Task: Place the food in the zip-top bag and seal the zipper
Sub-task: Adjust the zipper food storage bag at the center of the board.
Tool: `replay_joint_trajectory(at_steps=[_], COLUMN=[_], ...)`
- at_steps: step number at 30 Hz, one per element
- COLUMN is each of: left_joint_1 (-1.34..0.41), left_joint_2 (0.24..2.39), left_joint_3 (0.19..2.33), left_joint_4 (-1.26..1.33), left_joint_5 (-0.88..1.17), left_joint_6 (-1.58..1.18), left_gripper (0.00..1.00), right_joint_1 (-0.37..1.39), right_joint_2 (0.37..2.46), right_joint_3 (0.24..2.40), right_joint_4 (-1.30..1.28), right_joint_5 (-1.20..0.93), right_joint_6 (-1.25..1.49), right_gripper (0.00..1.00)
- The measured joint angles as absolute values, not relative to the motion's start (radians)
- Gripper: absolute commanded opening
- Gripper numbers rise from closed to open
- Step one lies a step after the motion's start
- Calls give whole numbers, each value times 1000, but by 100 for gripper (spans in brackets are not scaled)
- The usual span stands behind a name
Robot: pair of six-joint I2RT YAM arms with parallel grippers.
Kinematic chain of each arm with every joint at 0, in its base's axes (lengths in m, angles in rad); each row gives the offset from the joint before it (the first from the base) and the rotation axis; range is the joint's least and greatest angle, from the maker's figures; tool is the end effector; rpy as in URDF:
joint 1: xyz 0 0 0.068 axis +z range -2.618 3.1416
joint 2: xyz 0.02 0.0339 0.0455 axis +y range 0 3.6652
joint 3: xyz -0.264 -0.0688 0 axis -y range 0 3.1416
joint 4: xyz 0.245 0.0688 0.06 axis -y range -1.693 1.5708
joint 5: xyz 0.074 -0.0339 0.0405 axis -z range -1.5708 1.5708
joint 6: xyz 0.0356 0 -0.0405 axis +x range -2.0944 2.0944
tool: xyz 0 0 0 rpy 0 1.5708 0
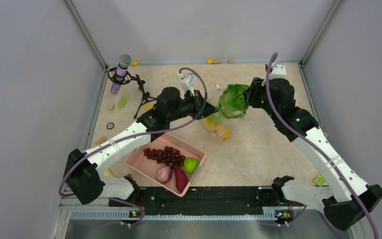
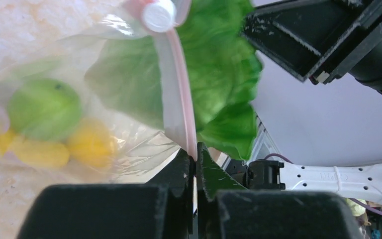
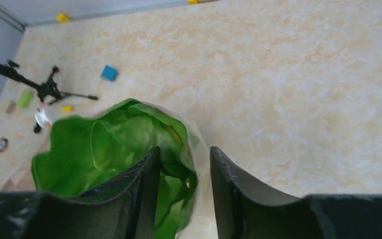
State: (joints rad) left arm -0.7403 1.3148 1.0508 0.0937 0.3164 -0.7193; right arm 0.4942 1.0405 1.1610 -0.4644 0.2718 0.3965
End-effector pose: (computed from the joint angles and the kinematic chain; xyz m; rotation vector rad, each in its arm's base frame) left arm 0.2226 -0.2184 0.3446 0.2776 1.9129 -1.3041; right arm 0.2021 0.0980 0.3937 0.0903 1.9143 0.3431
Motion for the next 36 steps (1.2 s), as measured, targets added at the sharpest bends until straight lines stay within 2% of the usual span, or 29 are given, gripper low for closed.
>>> replay_joint_trajectory(at_steps=[2, 6, 14, 27, 36], left_joint_1=[-740, -740, -740, -738, -736], left_joint_2=[1331, 1361, 1370, 1350, 1337], left_joint_3=[1069, 1082, 1082, 1082, 1082], left_joint_4=[73, 35, -1, -27, -32], left_joint_5=[323, 336, 344, 316, 306], left_joint_6=[-712, -707, -707, -690, -677], left_gripper=[0, 0, 0, 0, 0], right_joint_1=[494, 494, 494, 494, 494], right_joint_2=[1048, 1045, 970, 830, 885], right_joint_3=[1161, 1150, 1066, 922, 890], right_joint_4=[-479, -484, -488, -514, -514], right_joint_5=[244, 175, 130, 56, 48], right_joint_6=[373, 339, 332, 387, 428], right_gripper=[56, 64, 65, 54, 25])
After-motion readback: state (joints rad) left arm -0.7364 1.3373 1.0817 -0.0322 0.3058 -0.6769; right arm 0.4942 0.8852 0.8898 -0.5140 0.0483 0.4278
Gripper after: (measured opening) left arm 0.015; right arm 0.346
